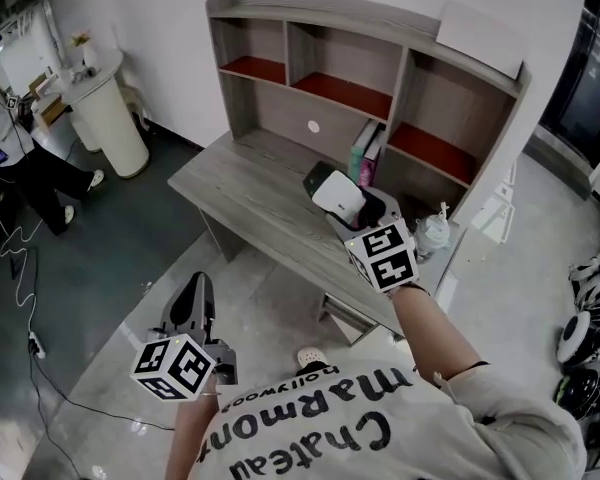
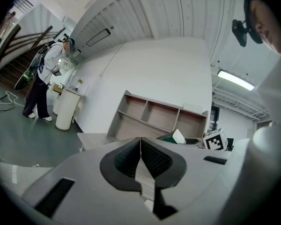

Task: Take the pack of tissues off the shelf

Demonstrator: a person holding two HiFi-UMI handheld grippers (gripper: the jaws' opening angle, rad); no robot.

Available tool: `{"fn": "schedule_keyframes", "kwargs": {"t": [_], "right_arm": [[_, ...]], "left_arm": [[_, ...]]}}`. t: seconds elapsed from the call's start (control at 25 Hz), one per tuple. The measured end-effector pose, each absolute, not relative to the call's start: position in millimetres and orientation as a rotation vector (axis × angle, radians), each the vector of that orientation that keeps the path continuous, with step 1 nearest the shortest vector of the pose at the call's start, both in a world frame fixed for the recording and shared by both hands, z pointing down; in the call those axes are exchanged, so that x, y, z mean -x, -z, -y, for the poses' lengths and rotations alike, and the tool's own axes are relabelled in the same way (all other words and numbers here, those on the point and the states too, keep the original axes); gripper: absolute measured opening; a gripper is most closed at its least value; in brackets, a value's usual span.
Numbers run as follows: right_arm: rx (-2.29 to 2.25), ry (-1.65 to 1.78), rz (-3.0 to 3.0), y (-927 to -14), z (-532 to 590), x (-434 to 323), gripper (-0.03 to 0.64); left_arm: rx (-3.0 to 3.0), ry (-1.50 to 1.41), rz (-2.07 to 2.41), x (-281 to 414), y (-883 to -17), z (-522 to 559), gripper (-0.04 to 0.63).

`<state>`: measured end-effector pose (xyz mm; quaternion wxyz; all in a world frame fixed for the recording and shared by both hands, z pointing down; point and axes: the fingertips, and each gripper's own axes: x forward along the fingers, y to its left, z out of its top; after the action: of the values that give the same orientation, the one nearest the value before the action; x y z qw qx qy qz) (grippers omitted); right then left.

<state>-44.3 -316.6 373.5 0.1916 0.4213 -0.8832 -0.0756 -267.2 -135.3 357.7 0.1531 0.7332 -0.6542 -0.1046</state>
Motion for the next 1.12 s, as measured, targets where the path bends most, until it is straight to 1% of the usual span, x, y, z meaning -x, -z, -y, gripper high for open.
{"fn": "schedule_keyframes", "kwargs": {"t": [0.44,0.64,0.84,1.12], "right_arm": [[-1.201,0.025,2.608,-372.5,242.1,34.4,0.314],[-1.194,-0.031,2.696,-361.5,212.0,36.6,0.314],[-1.197,-0.102,2.753,-356.2,195.4,38.1,0.314],[-1.211,-0.241,2.752,-373.9,187.5,29.5,0.314]], "left_arm": [[-2.132,0.242,1.829,242.4,-370.8,91.0,0.018],[-2.118,0.231,1.844,242.1,-374.7,70.9,0.018],[-2.112,0.22,1.853,241.1,-377.0,61.2,0.018],[-2.096,0.198,1.88,238.9,-384.3,56.5,0.018]]}}
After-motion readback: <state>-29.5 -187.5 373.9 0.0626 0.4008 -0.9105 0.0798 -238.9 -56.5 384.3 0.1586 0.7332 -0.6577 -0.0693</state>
